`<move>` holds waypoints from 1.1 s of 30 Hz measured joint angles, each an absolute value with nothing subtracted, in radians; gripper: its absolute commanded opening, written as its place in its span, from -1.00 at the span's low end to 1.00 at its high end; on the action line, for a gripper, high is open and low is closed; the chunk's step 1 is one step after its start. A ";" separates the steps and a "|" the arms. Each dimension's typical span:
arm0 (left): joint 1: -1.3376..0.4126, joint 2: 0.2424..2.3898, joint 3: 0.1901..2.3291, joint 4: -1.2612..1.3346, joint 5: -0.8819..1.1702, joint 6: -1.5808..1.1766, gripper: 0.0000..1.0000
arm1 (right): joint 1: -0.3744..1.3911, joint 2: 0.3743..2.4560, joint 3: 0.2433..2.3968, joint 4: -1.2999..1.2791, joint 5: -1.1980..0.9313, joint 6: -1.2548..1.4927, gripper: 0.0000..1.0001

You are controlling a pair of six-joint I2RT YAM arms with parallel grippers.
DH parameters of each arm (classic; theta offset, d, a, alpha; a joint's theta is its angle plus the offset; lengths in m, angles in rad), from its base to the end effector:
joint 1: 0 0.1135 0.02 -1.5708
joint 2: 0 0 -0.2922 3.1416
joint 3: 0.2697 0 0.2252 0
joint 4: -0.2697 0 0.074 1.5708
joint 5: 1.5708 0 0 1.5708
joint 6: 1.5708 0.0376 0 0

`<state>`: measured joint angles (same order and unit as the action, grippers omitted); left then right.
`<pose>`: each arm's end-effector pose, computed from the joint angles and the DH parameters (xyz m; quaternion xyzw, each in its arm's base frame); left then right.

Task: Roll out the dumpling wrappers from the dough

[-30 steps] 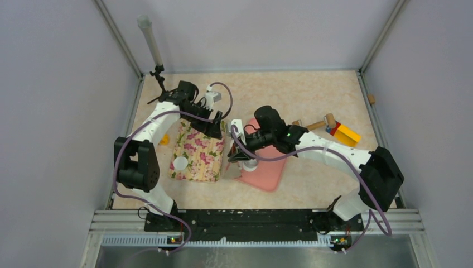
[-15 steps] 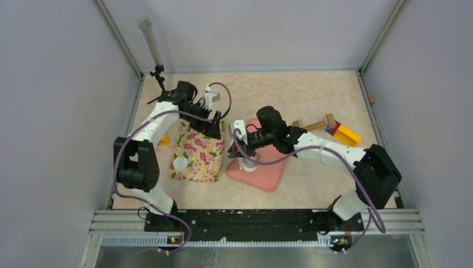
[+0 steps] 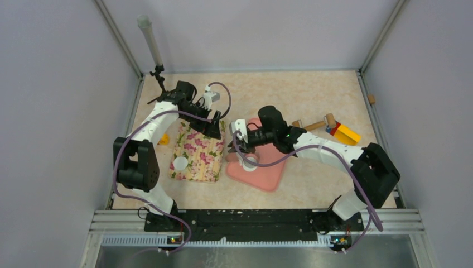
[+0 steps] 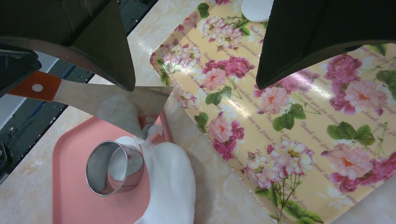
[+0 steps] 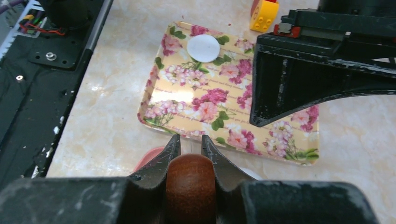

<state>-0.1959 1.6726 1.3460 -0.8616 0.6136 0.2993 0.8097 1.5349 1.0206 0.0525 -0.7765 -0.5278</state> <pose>0.3034 -0.0823 0.2942 0.2850 0.8933 -0.2867 0.1963 0.2004 0.2486 0.3061 -0.6443 0.4938 0.3871 0.4373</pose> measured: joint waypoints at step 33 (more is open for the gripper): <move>-0.195 1.671 1.346 -0.884 0.661 0.321 0.97 | 0.808 1.542 1.013 0.198 -0.349 -0.647 -1.00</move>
